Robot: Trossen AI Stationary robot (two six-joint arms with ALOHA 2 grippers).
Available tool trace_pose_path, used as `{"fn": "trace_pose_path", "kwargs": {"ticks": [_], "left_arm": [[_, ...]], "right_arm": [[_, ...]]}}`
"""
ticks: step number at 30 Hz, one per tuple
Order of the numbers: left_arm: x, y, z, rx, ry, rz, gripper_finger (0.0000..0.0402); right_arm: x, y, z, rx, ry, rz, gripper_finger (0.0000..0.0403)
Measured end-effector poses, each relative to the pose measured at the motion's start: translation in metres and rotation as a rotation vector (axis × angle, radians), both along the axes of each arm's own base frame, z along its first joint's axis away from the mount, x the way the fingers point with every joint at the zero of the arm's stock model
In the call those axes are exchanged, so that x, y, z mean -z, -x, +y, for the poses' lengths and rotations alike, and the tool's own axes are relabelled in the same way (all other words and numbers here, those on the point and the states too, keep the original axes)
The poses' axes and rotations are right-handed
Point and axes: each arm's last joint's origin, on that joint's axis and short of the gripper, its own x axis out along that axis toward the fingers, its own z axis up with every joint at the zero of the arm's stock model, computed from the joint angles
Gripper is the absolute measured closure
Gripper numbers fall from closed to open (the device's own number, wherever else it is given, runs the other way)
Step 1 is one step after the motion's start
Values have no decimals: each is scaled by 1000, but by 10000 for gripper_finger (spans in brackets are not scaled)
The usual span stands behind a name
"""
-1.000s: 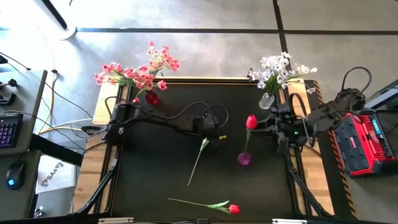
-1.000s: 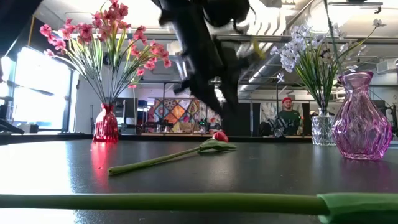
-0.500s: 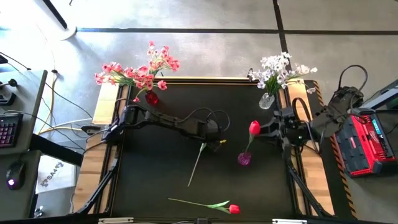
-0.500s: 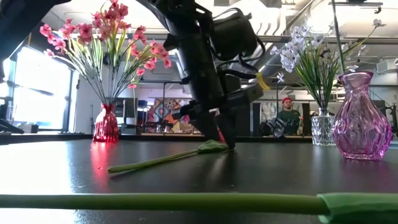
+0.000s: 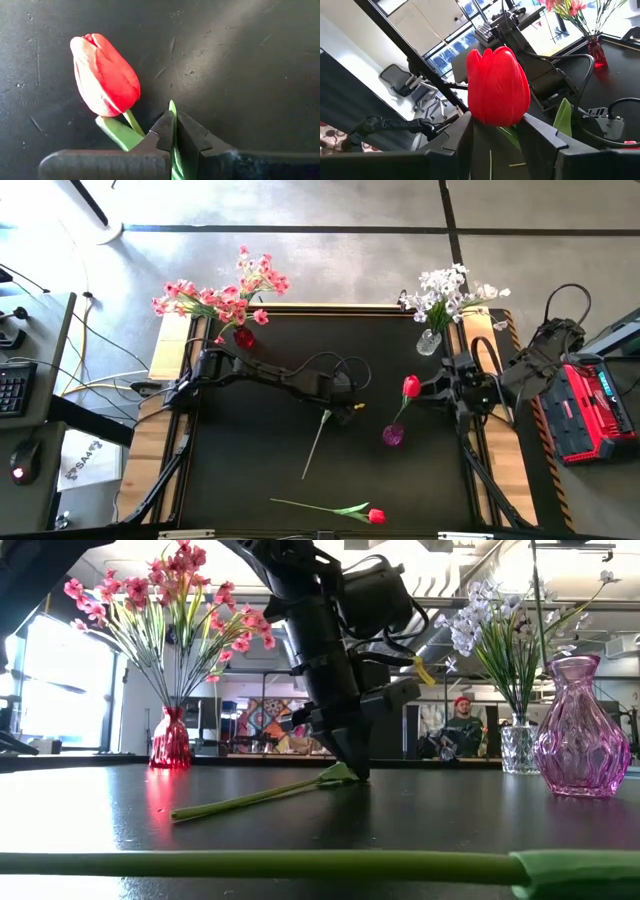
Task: Sort flowers into vase by color
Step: Put the middle red tulip into the purple flower vase
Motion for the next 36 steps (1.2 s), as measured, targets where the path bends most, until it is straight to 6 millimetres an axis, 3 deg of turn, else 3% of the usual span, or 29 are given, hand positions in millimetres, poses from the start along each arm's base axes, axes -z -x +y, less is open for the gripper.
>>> {"fn": "trace_pose_path", "kwargs": {"ticks": [13, 26, 33, 36], "left_arm": [[-15, -4, -5, 44, 92, -48, 401], [-87, 8, 0, 15, 3, -228, 401], [-123, 18, 1, 16, -20, -325, 401], [-136, 22, 2, 25, -71, -364, 401]], "right_arm": [[-8, 12, -7, -71, -56, -41, 265], [22, -1, 4, -78, -20, 215, 265], [28, -2, 8, -124, -119, 302, 265], [37, 4, 4, -40, -207, 412, 265]]}}
